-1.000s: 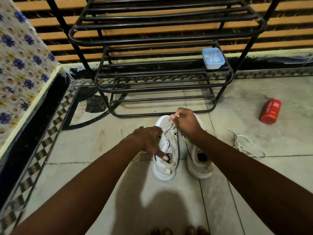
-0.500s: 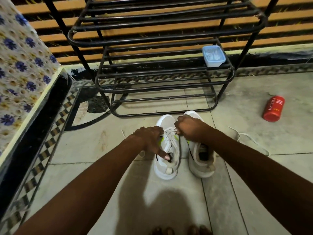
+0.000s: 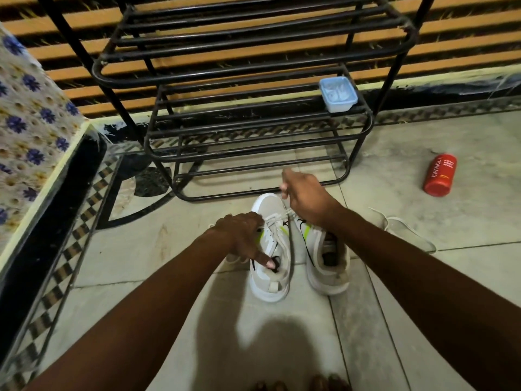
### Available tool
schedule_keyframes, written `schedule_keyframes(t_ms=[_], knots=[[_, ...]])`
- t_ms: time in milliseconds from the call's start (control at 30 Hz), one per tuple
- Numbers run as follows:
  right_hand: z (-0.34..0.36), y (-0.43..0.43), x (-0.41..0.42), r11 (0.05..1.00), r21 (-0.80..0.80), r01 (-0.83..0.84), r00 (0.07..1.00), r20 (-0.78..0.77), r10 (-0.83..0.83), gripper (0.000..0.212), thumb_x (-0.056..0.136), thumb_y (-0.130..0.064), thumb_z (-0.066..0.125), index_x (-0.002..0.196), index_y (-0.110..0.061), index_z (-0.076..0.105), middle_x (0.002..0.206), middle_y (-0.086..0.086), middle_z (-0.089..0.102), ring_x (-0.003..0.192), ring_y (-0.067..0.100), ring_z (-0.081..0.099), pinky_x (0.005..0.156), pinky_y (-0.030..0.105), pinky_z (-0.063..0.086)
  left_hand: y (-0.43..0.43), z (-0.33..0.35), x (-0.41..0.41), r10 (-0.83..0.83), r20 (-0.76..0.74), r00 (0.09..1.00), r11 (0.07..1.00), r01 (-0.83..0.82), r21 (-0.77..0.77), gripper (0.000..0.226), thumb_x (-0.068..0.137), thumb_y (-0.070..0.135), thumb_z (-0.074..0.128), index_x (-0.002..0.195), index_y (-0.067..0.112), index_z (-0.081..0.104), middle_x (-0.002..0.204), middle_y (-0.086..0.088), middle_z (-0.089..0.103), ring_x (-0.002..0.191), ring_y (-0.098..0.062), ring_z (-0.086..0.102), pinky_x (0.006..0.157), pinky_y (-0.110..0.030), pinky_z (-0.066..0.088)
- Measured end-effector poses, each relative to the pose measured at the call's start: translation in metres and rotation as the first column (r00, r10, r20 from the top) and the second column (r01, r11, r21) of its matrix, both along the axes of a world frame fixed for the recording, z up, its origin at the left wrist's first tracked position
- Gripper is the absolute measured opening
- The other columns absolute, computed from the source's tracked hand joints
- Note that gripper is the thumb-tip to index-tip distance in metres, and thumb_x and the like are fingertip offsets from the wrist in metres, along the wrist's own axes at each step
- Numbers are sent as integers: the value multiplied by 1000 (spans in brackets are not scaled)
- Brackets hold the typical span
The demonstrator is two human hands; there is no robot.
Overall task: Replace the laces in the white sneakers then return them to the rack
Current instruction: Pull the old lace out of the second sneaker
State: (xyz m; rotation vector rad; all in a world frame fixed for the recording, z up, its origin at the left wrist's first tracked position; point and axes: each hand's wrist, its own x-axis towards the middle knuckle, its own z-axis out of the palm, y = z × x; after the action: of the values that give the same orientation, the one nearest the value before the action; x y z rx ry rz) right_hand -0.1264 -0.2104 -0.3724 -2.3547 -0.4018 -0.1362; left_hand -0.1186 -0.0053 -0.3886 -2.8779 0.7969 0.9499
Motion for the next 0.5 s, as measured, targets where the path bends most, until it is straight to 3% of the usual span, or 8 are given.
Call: schedule_keyframes(t_ms=[67,133,167,233,300,367,433,500], knots=[[-3,-8,-1,887,-406,-220,974,-41,223,15,92,-5,50,98,-17,43,93,9,58,81,26,60,61,39,49,0,0,0,11,1,1000,1000,-11,-6,105,45,94,72,125,31,49,132,11,54,122,-22,56,97,-41,46],[-4,-7,-2,670,-670,-320,943,-155,295,17,91,-9,54,106,-17,52,99,6,57,93,25,57,69,42,52,-1,1,0,9,3,1000,1000,-9,-2,108,46,94,72,129,30,49,134,11,54,123,-22,55,100,-42,47],[-5,-5,-3,580,-742,-336,933,-176,315,18,90,-7,54,106,-16,57,101,5,57,100,25,54,72,42,53,-1,1,-1,6,5,1000,1000,-6,2,109,46,94,72,131,30,48,135,10,53,125,-22,55,101,-43,47],[-4,-3,-3,579,-766,-278,939,-90,332,14,88,-4,56,97,-12,62,100,4,57,106,24,50,73,42,52,-2,1,-1,0,5,1000,1000,-1,7,109,46,94,72,131,30,48,134,10,53,124,-22,55,101,-43,47],[2,-3,-1,770,-623,-135,958,117,262,16,77,3,59,88,-9,61,92,4,55,97,25,49,64,40,47,-2,2,-1,-2,4,1000,1000,2,9,106,46,94,72,127,30,49,129,11,53,120,-22,55,98,-43,48],[12,-4,-1,950,-310,38,958,283,54,22,68,7,57,81,-10,60,82,0,53,86,23,46,60,34,37,-2,4,0,-3,8,1000,1000,3,4,105,46,94,72,126,30,49,128,11,53,120,-22,56,99,-43,48],[19,-3,-6,980,-70,188,920,362,-151,18,72,6,59,77,-12,61,78,-3,56,84,22,46,65,34,35,-2,4,0,-2,6,1000,1000,2,0,112,47,94,71,135,30,47,135,10,52,125,-22,54,104,-45,47],[20,2,-12,958,181,224,911,310,-271,16,80,9,62,76,-6,62,77,2,60,81,23,54,69,38,43,-2,3,0,3,1,1000,1000,-3,-6,114,47,94,72,137,30,46,138,10,51,127,-22,53,106,-45,46]])
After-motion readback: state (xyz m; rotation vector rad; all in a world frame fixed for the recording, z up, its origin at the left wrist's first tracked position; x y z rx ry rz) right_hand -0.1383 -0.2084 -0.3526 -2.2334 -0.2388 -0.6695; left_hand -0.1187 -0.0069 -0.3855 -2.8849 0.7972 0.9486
